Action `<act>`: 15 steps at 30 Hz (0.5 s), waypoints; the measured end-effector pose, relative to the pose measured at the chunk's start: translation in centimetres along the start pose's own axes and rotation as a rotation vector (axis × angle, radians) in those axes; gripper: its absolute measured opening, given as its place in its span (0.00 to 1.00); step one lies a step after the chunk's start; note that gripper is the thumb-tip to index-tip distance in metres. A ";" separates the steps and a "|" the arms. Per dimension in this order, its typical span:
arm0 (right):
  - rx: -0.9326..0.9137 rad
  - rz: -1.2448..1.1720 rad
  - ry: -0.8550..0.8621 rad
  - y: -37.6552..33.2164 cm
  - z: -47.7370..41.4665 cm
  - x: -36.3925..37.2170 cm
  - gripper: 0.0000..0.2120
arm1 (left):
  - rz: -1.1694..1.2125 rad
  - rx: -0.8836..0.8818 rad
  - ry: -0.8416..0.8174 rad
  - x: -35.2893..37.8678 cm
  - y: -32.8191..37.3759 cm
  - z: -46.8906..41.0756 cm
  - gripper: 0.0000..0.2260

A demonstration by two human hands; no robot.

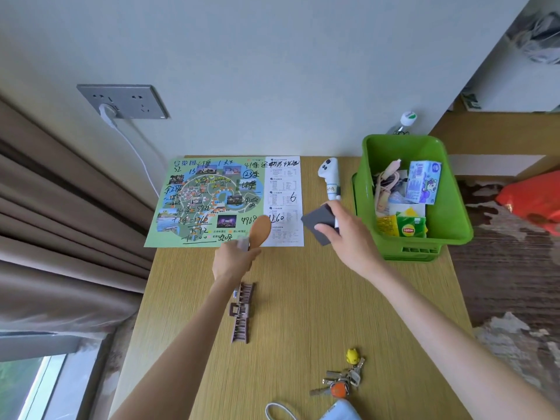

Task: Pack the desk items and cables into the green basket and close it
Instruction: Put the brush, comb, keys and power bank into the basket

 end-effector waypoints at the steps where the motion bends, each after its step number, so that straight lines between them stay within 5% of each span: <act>1: 0.013 -0.007 0.035 0.3 -0.4 -1.3 0.09 | 0.053 0.037 -0.021 0.0 1.3 0.1 0.13; 10: 0.100 0.173 0.256 7.2 -1.7 -12.9 0.08 | 0.288 0.327 -0.158 1.8 14.4 3.4 0.10; 15: 0.250 0.217 -0.109 12.6 -2.2 -14.2 0.16 | 0.243 0.431 -0.242 4.2 19.5 5.1 0.10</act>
Point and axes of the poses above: each hand's wrist, its own z-axis away from the middle knuckle, its own x-axis out of the palm, y = z × x, the point moved 4 cm from there along -z, towards the middle knuckle, and after that the axes turned 1 degree about y, right-handed, at the moved point
